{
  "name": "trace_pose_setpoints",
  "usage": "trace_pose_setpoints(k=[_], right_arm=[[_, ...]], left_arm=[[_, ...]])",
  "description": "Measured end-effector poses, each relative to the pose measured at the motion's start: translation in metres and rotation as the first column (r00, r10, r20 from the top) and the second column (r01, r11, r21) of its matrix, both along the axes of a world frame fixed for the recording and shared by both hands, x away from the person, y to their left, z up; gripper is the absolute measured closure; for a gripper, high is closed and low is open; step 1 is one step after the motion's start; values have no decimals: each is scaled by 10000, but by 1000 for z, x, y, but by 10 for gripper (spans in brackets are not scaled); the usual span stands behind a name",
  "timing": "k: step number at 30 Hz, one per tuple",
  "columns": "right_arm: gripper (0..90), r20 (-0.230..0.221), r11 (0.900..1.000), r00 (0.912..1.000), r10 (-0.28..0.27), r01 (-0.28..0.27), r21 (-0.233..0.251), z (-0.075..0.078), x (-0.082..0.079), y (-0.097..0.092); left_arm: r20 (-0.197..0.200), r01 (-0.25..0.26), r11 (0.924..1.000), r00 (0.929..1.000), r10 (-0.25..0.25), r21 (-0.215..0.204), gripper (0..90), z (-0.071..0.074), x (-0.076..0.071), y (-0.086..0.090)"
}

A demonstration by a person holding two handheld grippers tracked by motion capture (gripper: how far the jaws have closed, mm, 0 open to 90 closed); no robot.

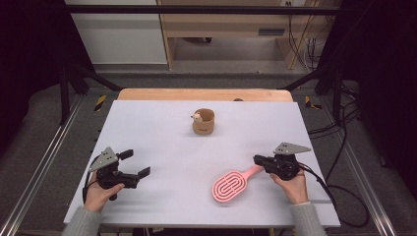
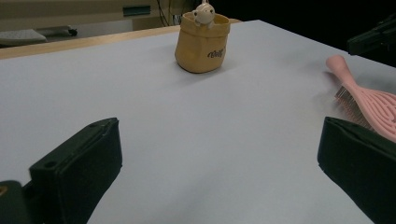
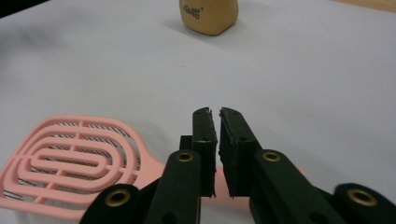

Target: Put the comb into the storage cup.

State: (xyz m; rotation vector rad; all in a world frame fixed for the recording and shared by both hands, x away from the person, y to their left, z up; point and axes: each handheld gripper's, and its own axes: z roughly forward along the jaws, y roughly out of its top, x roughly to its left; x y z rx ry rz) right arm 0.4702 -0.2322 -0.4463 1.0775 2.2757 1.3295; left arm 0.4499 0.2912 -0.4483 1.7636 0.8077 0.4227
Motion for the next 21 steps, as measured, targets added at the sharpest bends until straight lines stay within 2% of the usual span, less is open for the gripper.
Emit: trace_pose_setpoints(k=[2,9,12,21], right_arm=[[900,-116,9999,9999,-92,91,-118,-1,2,1],[900,-399,9970,9987,-307,278,-718,-5,10,7],[900,-491,9916,9976,-485,422,-1222,-9,15,9],[900,-664,9835,9950,-741,619,-1701,-12,16,9]], left_arm=[[-4,-10,10000,10000,10,-6,0,0,0,0],[-9,-3,10000,10000,3,6,0,0,0,0],[-22,-3,10000,10000,3,17,0,0,0,0],[-47,-11,10000,10000,11,68,0,-1,1,0]])
